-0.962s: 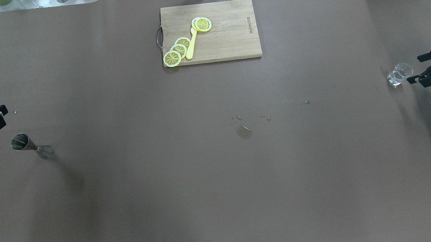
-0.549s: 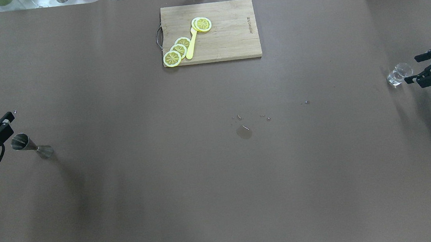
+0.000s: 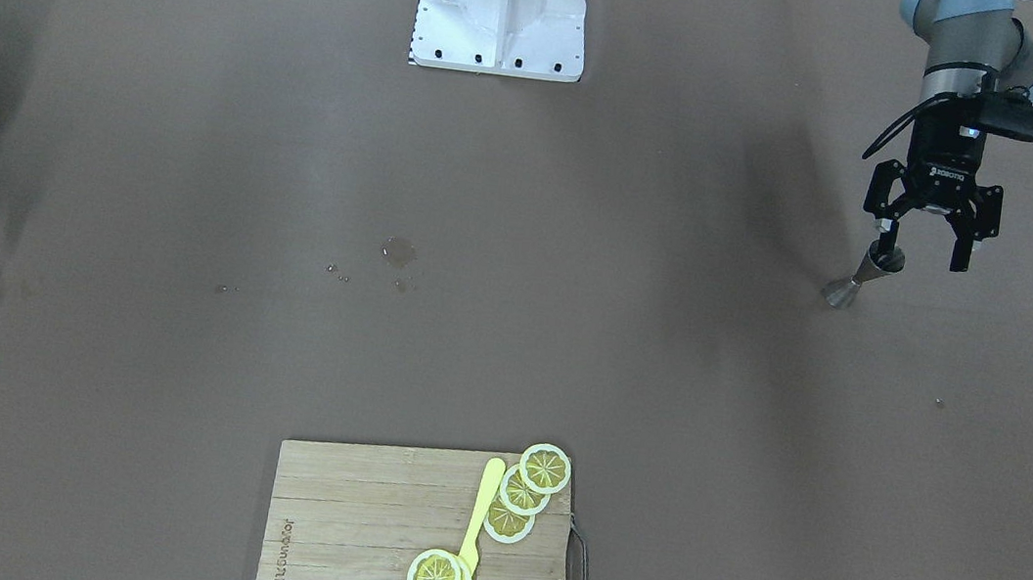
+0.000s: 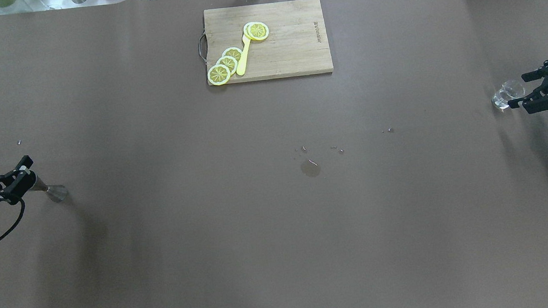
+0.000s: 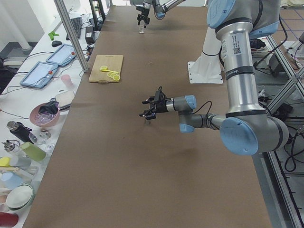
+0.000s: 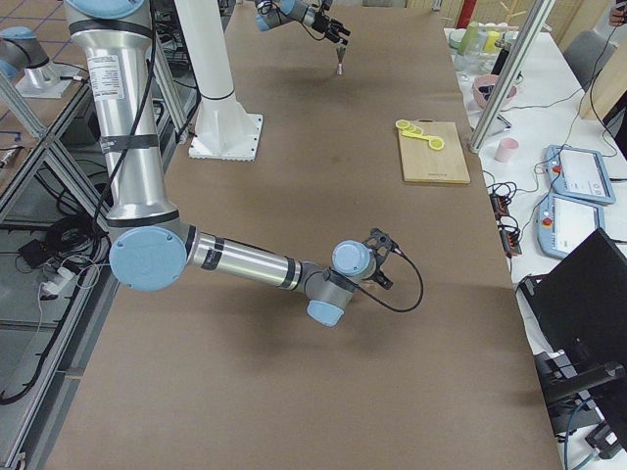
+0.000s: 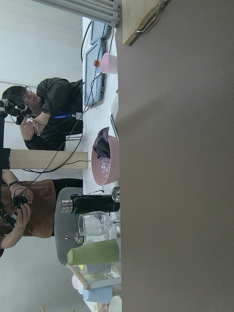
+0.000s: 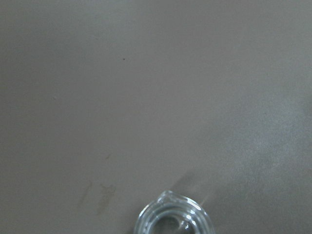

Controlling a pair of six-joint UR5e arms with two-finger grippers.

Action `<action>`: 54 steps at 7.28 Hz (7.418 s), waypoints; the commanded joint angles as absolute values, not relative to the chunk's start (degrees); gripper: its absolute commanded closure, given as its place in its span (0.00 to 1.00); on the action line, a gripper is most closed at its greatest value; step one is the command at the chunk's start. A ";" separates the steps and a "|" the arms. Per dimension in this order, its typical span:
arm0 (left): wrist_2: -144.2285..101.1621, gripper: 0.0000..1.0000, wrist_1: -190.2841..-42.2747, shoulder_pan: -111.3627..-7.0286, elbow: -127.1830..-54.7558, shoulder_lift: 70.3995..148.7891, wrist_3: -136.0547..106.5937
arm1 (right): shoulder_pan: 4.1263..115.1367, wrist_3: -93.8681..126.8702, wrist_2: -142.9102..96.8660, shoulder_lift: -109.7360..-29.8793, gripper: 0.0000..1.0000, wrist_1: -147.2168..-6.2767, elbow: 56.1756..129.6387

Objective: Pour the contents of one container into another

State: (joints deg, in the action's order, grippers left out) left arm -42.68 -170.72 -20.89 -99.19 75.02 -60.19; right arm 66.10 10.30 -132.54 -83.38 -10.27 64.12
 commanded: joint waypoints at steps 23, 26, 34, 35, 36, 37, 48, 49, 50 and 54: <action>-29.36 0.11 -180.79 -13.27 -78.49 86.13 -60.29 | 61.96 19.69 -122.78 -81.91 0.55 6.77 56.60; -29.36 0.57 -180.70 -13.01 -78.31 86.13 -60.38 | 61.96 19.60 -123.05 -81.83 1.00 6.85 56.78; -29.27 0.88 -180.44 -12.66 -78.22 86.13 -60.21 | 67.49 18.98 -135.25 -77.26 1.00 -10.71 69.51; -29.35 0.88 -180.53 -12.66 -78.31 86.13 -60.21 | 67.50 18.72 -135.18 -76.99 1.00 -11.51 70.22; -29.36 0.91 -180.53 -12.66 -78.83 85.96 -60.12 | 67.41 18.55 -135.18 -75.95 1.00 -11.77 70.49; -29.36 0.96 -180.53 -12.66 -79.27 85.70 -60.20 | 66.80 18.46 -134.74 -75.59 1.00 -11.78 70.58; -41.82 1.00 -178.86 -12.92 -100.98 75.85 -53.18 | 63.12 7.82 -135.88 -71.98 1.00 -33.54 83.56; -42.62 1.00 -178.94 -13.01 -102.20 75.85 -50.48 | 62.67 7.74 -135.44 -71.98 1.00 -35.23 84.71; -43.67 1.00 -179.03 -13.27 -102.48 76.02 -46.27 | 62.67 7.73 -135.35 -71.81 1.00 -35.42 85.25; -51.30 1.00 -179.03 -14.06 -105.11 76.55 -43.34 | 59.86 7.38 -134.74 -71.81 1.00 -42.63 90.44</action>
State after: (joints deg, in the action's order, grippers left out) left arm -48.46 -179.03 -13.75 -104.40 76.36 -44.02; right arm 60.85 7.31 -134.97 -71.93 -42.13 90.09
